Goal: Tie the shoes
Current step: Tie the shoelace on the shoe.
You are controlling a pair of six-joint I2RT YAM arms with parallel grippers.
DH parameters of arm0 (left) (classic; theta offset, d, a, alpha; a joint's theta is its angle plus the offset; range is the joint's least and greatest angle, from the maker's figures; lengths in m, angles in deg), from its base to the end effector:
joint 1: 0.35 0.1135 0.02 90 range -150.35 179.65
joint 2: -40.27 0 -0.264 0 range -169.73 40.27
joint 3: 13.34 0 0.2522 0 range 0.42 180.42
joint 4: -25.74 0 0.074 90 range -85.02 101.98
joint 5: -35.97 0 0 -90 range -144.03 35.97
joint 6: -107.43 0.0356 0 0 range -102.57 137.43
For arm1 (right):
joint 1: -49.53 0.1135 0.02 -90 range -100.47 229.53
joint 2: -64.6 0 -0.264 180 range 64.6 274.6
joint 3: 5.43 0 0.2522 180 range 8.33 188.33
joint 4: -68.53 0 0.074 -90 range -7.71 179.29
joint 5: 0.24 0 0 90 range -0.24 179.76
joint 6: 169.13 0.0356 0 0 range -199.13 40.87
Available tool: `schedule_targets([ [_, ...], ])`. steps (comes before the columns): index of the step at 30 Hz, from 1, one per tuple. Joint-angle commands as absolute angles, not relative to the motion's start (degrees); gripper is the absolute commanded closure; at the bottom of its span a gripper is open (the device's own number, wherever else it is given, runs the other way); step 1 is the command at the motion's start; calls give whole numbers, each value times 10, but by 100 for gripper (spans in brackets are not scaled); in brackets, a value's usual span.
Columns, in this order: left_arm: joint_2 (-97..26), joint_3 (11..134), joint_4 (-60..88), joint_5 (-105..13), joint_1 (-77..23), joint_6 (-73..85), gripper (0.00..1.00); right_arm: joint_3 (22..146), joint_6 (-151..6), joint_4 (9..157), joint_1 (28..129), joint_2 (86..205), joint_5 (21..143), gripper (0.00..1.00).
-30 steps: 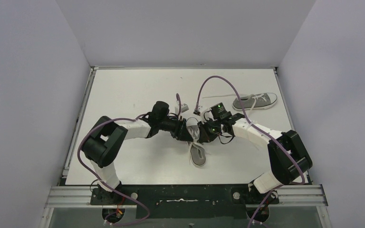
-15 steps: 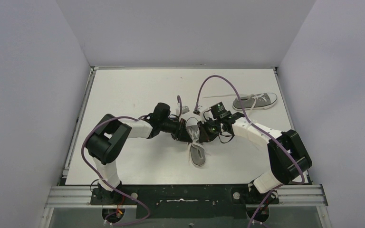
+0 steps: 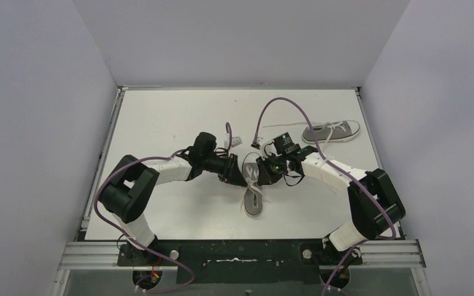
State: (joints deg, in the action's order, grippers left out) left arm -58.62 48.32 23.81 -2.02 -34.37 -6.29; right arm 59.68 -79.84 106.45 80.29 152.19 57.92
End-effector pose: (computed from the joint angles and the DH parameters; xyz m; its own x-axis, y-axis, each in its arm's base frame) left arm 0.2628 -0.2112 0.1612 -0.8215 0.2558 -0.5097 0.5684 0.2962 -0.7676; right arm 0.2425 0.1662 0.1902 -0.7390 -0.4521 -0.4996 -0.6676 0.5912 0.4525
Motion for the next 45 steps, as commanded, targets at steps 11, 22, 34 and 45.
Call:
schedule_targets([
  [11,-559,431,408,-14,-294,-212,43,615,-792,1061,794,1503,576,100],
  [22,-591,482,263,-22,-335,-70,23,615,-791,1055,796,1510,573,100],
  [34,-633,471,381,5,-345,-108,54,615,-791,1059,796,1506,575,100],
  [45,-605,470,299,-14,-329,-74,99,622,-784,1070,796,1510,592,100],
])
